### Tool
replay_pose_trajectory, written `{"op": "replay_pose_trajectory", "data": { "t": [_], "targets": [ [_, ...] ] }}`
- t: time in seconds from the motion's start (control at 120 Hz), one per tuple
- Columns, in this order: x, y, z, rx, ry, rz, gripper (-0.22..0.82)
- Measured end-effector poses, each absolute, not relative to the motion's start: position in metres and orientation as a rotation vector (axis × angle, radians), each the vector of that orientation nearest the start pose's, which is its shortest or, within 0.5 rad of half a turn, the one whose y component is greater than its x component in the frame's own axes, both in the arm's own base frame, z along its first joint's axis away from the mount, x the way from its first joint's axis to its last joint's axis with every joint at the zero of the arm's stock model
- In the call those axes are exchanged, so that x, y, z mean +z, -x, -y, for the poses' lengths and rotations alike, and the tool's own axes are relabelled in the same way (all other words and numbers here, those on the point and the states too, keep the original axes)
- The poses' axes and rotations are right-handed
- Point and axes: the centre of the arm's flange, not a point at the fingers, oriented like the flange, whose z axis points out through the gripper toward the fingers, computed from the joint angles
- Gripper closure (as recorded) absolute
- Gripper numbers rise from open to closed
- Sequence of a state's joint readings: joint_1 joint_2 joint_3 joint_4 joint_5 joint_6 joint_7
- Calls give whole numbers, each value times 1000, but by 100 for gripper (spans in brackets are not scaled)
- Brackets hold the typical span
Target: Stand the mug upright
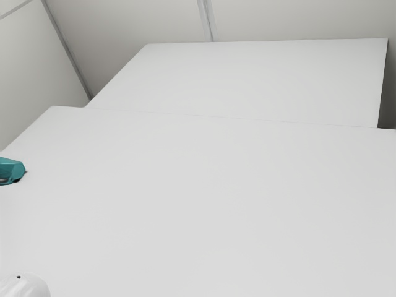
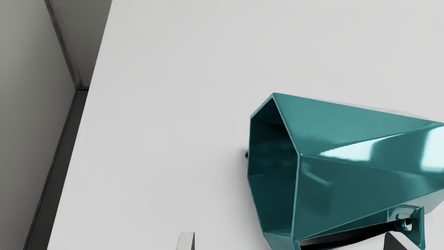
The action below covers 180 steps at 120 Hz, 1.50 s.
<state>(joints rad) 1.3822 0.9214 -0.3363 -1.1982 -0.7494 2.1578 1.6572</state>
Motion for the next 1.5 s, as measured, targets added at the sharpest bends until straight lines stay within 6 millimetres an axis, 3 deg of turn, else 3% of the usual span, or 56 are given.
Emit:
{"op": "replay_pose_trajectory", "data": {
  "t": [0.725, 0.983, 1.292, 1.5],
  "targets": [
    [251, -345, -678, -1546, 3045, -165, 2],
    [254, -340, -683, -1557, 3033, -205, 2],
    [242, -339, -696, -1594, 2996, -213, 2],
    [243, -353, -689, -1622, 2997, -253, 2]
  ]
}}
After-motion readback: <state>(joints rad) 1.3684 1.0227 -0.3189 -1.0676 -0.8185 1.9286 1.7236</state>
